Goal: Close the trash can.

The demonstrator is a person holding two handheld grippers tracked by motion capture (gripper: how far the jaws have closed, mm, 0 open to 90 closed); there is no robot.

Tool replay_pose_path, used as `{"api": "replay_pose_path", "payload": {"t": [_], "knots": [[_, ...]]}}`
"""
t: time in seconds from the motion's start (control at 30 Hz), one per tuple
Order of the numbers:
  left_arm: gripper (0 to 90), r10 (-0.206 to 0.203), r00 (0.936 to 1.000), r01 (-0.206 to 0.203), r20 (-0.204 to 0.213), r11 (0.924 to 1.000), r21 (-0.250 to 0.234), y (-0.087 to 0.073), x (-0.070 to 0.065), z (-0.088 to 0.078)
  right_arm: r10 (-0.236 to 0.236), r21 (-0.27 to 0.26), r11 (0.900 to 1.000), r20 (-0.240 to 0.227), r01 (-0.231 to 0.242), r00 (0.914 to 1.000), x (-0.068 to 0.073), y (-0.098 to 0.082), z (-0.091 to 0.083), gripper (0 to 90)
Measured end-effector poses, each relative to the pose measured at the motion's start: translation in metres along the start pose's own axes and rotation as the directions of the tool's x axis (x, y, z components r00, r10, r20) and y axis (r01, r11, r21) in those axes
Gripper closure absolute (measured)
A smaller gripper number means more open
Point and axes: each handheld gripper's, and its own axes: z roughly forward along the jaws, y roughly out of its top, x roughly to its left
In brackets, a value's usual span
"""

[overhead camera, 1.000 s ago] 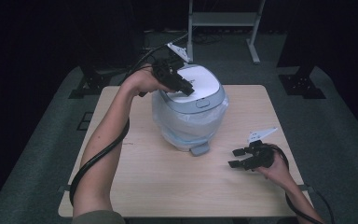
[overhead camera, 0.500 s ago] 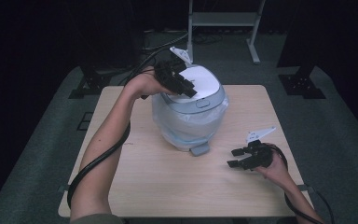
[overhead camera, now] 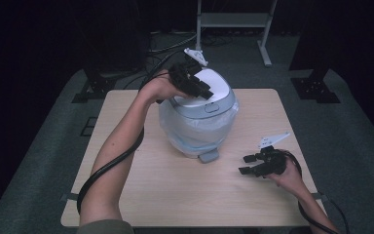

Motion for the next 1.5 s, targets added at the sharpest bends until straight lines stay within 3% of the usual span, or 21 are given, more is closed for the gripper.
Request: {"api": "replay_pose_path", "payload": {"t": [0.3,0.33,0.4,0.5,0.6,0.67,0.9,1.2,1.5], "knots": [[66.8,-0.034,0.9987,0.032,-0.039,0.9985,-0.045,-0.007,-0.004,0.001,-0.001,-0.002,1.0,0.0,0.001,1.0,0.001,0.0,0.0,36.2],[67.4,-0.016,0.9978,0.013,-0.065,0.999,-0.043,-0.009,-0.007,0.002,0.001,-0.002,1.0,-0.001,-0.001,1.0,0.001,0.0,0.0,36.2],[70.7,-0.038,0.9972,0.034,-0.065,0.9973,-0.065,-0.012,-0.007,0.003,-0.002,0.001,1.0,0.001,0.002,1.0,0.001,0.001,0.0,36.2],[69.9,-0.028,0.9972,0.024,-0.07,0.9982,-0.055,-0.011,-0.008,0.002,-0.004,0.004,1.0,0.0,0.004,1.0,0.003,0.001,0.001,36.2],[58.3,-0.008,0.9976,0.006,-0.069,0.9998,-0.019,-0.007,-0.011,0.001,-0.003,-0.001,1.0,0.002,0.003,1.0,0.002,0.001,0.0,36.0],[50.5,-0.015,0.9981,0.015,-0.059,0.9999,0.001,-0.005,-0.011,-0.001,-0.001,-0.002,1.0,0.004,0.001,1.0,0.002,0.001,0.0,36.0],[39.4,-0.045,0.9974,0.044,-0.057,0.9989,-0.015,-0.01,-0.012,-0.016,0.01,-0.015,1.0,0.012,-0.01,0.9999,0.0,-0.001,-0.004,35.9],[36.1,-0.047,0.9952,0.047,-0.086,0.9989,0.004,-0.02,-0.025,-0.042,0.016,-0.023,1.0,0.019,-0.015,0.9997,-0.001,-0.002,-0.008,35.8],[34.6,-0.053,0.9938,0.053,-0.098,0.9986,0.002,-0.031,-0.028,-0.056,0.021,-0.028,0.999,0.023,-0.02,0.9995,0.0,-0.004,-0.009,35.8]]}}
